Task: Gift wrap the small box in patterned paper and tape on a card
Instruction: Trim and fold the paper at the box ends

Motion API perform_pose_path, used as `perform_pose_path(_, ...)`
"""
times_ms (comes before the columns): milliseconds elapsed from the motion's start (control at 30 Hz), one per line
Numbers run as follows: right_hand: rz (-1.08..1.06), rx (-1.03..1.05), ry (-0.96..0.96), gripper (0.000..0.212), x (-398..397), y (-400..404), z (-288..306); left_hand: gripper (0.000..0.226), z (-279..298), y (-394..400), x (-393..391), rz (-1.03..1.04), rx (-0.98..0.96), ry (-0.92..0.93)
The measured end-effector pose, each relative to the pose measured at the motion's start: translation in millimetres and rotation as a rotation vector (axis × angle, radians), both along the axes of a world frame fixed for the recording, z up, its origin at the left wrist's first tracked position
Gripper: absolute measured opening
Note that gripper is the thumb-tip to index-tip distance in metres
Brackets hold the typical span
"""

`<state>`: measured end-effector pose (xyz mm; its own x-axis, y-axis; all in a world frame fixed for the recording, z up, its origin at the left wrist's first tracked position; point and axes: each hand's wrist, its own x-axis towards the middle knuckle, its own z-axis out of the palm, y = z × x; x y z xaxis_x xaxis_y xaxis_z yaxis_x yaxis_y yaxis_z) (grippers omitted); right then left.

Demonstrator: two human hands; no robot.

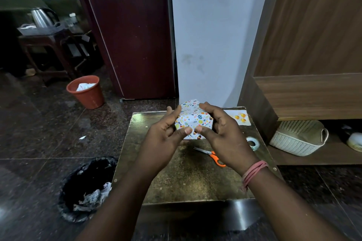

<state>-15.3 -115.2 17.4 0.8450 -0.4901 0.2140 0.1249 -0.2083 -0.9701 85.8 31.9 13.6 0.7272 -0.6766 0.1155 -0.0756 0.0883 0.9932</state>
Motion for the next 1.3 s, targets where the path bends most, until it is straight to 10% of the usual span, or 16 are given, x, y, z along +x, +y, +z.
perform_pose_path(567,0.171,0.256,0.166,0.049,0.3,-9.5,-23.2,0.057,-39.6,13.3,0.6,0.229,0.202,-0.523)
perform_pose_path(733,0.03,0.135,0.222,0.063,3.4,-5.1,-40.7,0.11,-46.2,10.8,-14.7,0.115,0.208,-0.282)
perform_pose_path(1000,-0.023,-0.098,0.219,0.058,0.3,14.1,-62.6,0.11,-55.9,14.6,-19.1,0.176,0.217,-0.081)
perform_pose_path(1300,0.032,-0.349,0.174,0.07,-8.7,22.0,-47.5,0.124,-63.9,20.4,-5.6,0.216,0.497,-0.713)
